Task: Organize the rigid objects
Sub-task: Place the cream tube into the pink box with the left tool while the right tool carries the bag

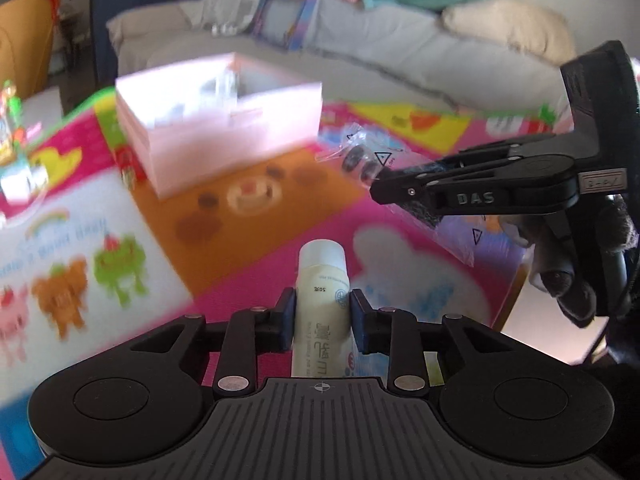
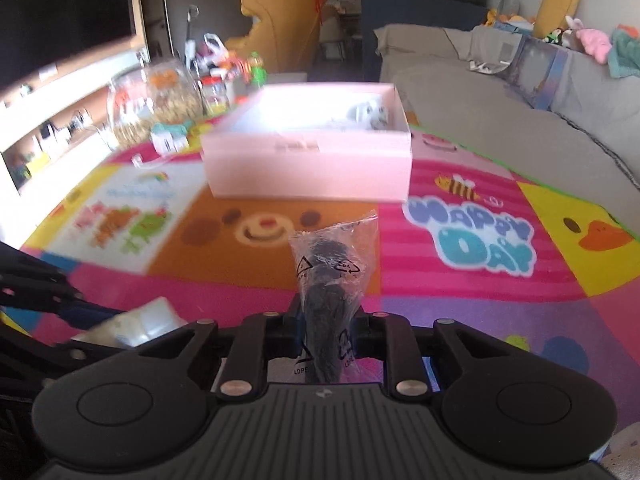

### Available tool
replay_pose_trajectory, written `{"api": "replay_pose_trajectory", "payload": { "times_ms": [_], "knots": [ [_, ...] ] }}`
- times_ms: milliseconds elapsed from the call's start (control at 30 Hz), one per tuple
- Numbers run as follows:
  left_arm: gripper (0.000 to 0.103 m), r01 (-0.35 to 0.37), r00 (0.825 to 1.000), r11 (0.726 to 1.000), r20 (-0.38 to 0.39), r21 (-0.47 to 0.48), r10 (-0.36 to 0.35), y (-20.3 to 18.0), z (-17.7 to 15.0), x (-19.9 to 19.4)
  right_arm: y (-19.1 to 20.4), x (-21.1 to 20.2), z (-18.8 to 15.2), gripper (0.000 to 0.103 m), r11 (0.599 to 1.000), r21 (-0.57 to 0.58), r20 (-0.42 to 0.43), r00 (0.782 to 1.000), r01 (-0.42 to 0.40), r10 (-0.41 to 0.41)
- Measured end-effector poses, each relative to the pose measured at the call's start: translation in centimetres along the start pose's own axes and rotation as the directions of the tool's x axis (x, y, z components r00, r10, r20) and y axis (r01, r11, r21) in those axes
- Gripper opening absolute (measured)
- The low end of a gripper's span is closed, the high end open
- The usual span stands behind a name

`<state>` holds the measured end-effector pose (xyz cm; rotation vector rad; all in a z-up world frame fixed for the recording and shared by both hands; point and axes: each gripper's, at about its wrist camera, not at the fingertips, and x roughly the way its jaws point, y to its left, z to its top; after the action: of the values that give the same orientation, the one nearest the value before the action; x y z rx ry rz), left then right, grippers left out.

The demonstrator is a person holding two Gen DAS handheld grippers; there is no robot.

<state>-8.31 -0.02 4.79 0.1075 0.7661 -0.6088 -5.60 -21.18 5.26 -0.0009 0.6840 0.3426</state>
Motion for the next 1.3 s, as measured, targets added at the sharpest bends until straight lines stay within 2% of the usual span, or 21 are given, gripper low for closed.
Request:
{"api": "replay_pose_trajectory", "payload": {
  "times_ms": [133, 233, 300, 433, 467, 533, 567, 600, 667, 800, 933, 1067, 1167, 1300],
  "knots": [
    [0.032, -0.02, 0.991, 1.0, 0.135, 0.002, 0.02, 1.4, 4.2, -1.8, -0.4, -2.7, 4.3, 0.02, 0.999, 0.026, 0.144, 0.989, -0.029, 0.025],
    [0.032, -0.052, 0.966, 0.999, 0.252, 0.002, 0.05, 3.2, 8.8, -2.5, -0.2, -2.9, 8.2, 0.02, 1.0, 0.006, 0.241, 0.97, 0.016, -0.017],
    [0.032, -0.073, 0.948, 0.997, 0.309, -0.021, 0.075, 4.9, 12.1, -2.2, -0.4, -2.0, 11.0, 0.02, 1.0, 0.011, 0.272, 0.962, 0.021, -0.023],
    [0.032, -0.059, 0.927, 0.993, 0.364, -0.102, 0.092, 8.6, 18.2, 0.0, -1.3, 1.0, 16.7, 0.02, 0.999, 0.039, 0.28, 0.96, -0.025, 0.013],
    [0.032, -0.052, 0.927, 0.993, 0.365, -0.109, 0.089, 9.3, 19.3, 0.9, -1.6, 1.9, 17.8, 0.02, 0.998, 0.043, 0.273, 0.962, -0.034, 0.02],
    [0.032, -0.025, 0.945, 0.99, 0.321, -0.138, 0.068, 10.6, 20.9, 3.0, -2.1, 3.8, 19.5, 0.022, 0.997, 0.051, 0.249, 0.968, -0.05, 0.036],
    [0.032, -0.016, 0.953, 0.986, 0.295, -0.168, 0.066, 11.4, 21.2, 4.0, -2.3, 4.6, 19.9, 0.027, 0.997, 0.059, 0.23, 0.973, -0.044, 0.029],
    [0.032, -0.013, 0.96, 0.982, 0.273, -0.19, 0.065, 12.0, 21.3, 4.8, -2.4, 5.2, 20.1, 0.032, 0.998, 0.062, 0.215, 0.977, -0.029, 0.015],
    [0.032, -0.021, 0.959, 0.977, 0.271, -0.21, 0.079, 13.3, 20.6, 5.4, -2.0, 5.9, 19.6, 0.043, 0.999, 0.042, 0.217, 0.976, 0.017, -0.025],
    [0.032, -0.048, 0.953, 0.958, 0.274, -0.283, 0.128, 16.5, 17.8, 4.7, -1.4, 6.8, 16.8, 0.049, 0.995, 0.016, 0.2, 0.975, 0.097, -0.098],
    [0.032, -0.117, 0.948, 0.925, 0.236, -0.361, 0.212, 20.0, 13.7, 3.3, -1.5, 7.2, 12.6, 0.049, 0.997, 0.011, 0.145, 0.986, 0.076, -0.077],
    [0.032, -0.141, 0.97, 0.903, 0.124, -0.405, 0.207, 22.2, 10.4, 4.7, -1.4, 6.3, 9.0, 0.049, 1.0, 0.03, 0.102, 0.995, 0.01, -0.013],
    [0.031, -0.136, 0.98, 0.912, 0.08, -0.387, 0.181, 22.3, 9.1, 6.2, -0.5, 5.4, 7.4, 0.049, 1.0, 0.012, 0.098, 0.995, 0.003, -0.004],
    [0.031, -0.137, 0.977, 0.918, 0.104, -0.373, 0.188, 21.6, 9.4, 7.6, 1.2, 5.0, 6.4, 0.054, 0.999, -0.043, 0.065, 0.998, 0.016, -0.013]
  ]
}}
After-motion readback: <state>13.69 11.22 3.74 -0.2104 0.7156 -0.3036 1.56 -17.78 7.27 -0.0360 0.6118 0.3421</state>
